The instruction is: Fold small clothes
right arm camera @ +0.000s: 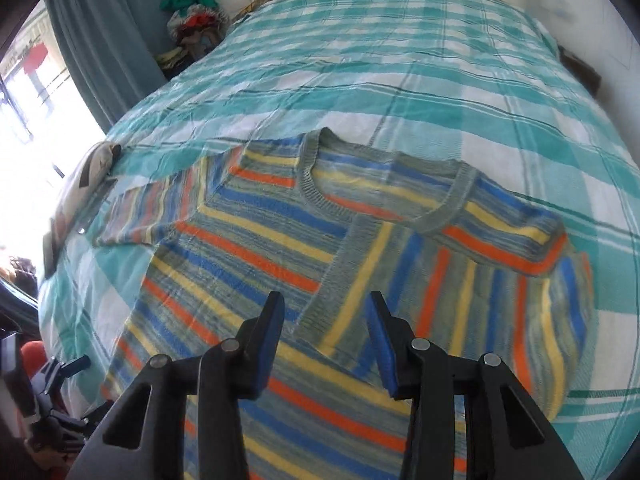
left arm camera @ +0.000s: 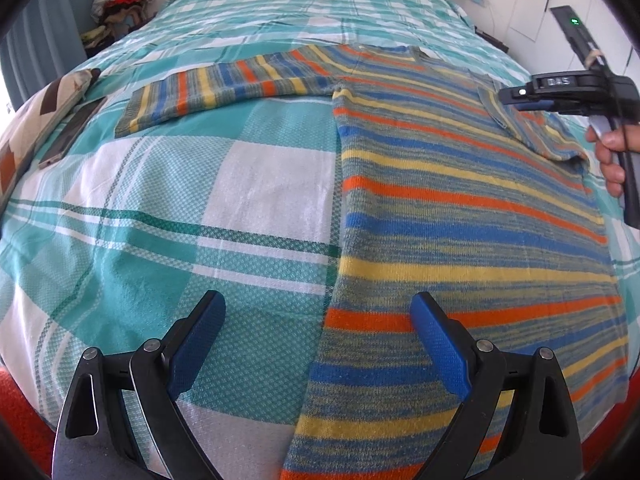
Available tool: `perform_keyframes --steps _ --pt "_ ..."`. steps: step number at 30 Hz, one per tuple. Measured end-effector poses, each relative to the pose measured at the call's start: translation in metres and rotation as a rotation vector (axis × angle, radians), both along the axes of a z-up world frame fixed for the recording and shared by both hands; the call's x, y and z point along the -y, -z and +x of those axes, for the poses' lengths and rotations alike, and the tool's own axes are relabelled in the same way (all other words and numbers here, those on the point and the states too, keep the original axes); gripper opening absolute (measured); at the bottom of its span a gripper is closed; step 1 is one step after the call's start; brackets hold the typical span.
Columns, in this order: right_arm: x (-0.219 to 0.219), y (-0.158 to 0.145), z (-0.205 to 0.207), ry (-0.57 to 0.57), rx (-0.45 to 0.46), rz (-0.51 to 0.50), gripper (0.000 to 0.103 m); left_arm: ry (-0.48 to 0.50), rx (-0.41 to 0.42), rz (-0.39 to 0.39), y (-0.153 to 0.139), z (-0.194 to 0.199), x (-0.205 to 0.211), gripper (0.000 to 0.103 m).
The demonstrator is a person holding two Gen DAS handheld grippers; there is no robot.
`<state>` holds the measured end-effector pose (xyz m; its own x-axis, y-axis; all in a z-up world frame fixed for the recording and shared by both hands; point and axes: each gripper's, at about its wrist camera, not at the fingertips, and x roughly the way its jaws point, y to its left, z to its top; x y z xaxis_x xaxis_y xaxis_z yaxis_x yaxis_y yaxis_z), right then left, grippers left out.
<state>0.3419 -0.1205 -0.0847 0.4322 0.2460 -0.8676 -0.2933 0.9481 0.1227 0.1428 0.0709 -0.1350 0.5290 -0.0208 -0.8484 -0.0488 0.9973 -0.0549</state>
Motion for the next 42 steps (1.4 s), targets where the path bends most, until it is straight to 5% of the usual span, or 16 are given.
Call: perform_keyframes --steps 4,7,11,13,14,15,20,23,24,25,27,30,34,36,39,42 --pt "-0.012 0.040 0.017 0.096 -0.076 -0.131 0.038 0.003 -0.007 -0.003 0.001 -0.001 -0.002 0.095" --pt "-0.007 0.028 0.010 0.108 -0.024 -0.117 0.005 0.002 -0.006 -0.014 0.001 0.000 -0.004 0.095" --pt "-0.008 -0.004 -0.005 0.038 0.102 0.059 0.006 -0.001 -0.010 -0.016 0.003 0.004 -0.004 0.095" --pt "-0.012 0.006 0.001 0.028 0.044 0.038 0.025 0.001 -0.014 -0.007 0.004 0.005 -0.002 0.095" --pt "-0.009 0.010 0.004 0.033 0.013 0.049 0.048 0.001 -0.012 -0.005 0.004 0.004 -0.002 0.095" --pt "-0.001 0.006 0.003 0.034 0.020 0.093 0.052 0.000 -0.010 -0.005 0.003 0.003 -0.002 0.095" --pt "0.078 -0.014 0.002 0.167 0.039 0.296 0.051 -0.001 -0.011 0.000 0.004 0.002 -0.003 0.095" --pt "0.142 0.032 0.018 0.359 -0.182 0.145 0.048 0.007 -0.016 0.014 0.006 0.004 0.000 0.095" --pt "0.159 0.040 0.016 0.398 -0.195 0.108 0.037 0.008 -0.018 0.018 0.006 0.004 0.001 0.095" --pt "0.172 0.035 0.011 0.422 -0.157 0.084 0.004 0.009 -0.018 0.018 0.006 0.003 0.000 0.095" --pt "0.183 0.012 -0.005 0.444 -0.052 0.105 0.013 0.003 -0.016 0.011 0.006 0.002 -0.001 0.095" --pt "0.178 -0.001 -0.024 0.336 -0.067 0.285 0.014 0.007 -0.018 0.021 0.007 0.003 0.000 0.095" --pt "0.165 0.040 -0.039 0.334 -0.228 0.105 0.012 0.019 -0.028 0.040 0.008 0.002 0.002 0.096" --pt "0.168 0.032 -0.054 0.357 -0.154 0.086 0.003 0.018 -0.043 0.045 0.003 -0.005 0.000 0.096" --pt "0.149 0.000 -0.091 0.296 -0.072 0.080 0.016 0.026 -0.046 0.002 -0.009 -0.022 -0.003 0.096" --pt "0.120 -0.014 -0.142 0.162 -0.132 0.079 0.023 0.094 -0.110 -0.001 -0.008 -0.034 0.008 0.096"
